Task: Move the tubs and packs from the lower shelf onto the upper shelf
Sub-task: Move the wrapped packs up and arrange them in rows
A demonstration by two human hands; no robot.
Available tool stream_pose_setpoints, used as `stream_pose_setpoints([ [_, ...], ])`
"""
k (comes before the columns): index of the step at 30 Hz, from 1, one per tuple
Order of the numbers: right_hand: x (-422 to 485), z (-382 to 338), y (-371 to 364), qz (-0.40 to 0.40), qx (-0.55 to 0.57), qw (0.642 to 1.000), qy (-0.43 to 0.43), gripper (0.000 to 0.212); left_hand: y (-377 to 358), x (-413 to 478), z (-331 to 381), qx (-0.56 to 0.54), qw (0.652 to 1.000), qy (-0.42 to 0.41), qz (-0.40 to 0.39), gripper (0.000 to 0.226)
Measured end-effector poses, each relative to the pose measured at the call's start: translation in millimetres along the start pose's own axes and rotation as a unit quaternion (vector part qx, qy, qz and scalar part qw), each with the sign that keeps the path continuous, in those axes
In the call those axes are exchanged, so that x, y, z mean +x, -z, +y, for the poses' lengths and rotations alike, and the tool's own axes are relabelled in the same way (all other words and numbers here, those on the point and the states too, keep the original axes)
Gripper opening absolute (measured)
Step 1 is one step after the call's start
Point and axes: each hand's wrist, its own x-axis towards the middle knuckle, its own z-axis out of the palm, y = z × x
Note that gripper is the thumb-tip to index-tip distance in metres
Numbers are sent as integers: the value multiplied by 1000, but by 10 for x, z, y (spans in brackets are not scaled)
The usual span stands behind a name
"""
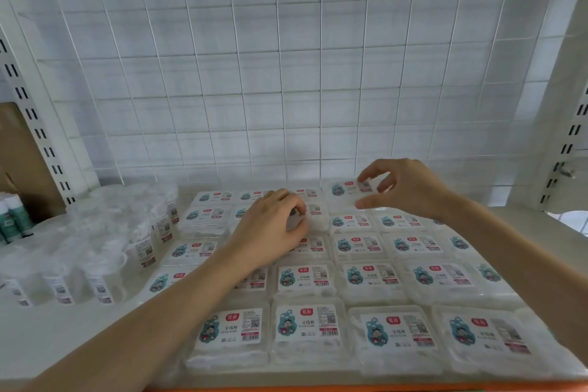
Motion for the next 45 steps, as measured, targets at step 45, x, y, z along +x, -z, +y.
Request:
stream_pose_setpoints([
  [45,-318,-164,-188,53,-76,994,65,21,340,-271,486,166,982,48,-71,51],
])
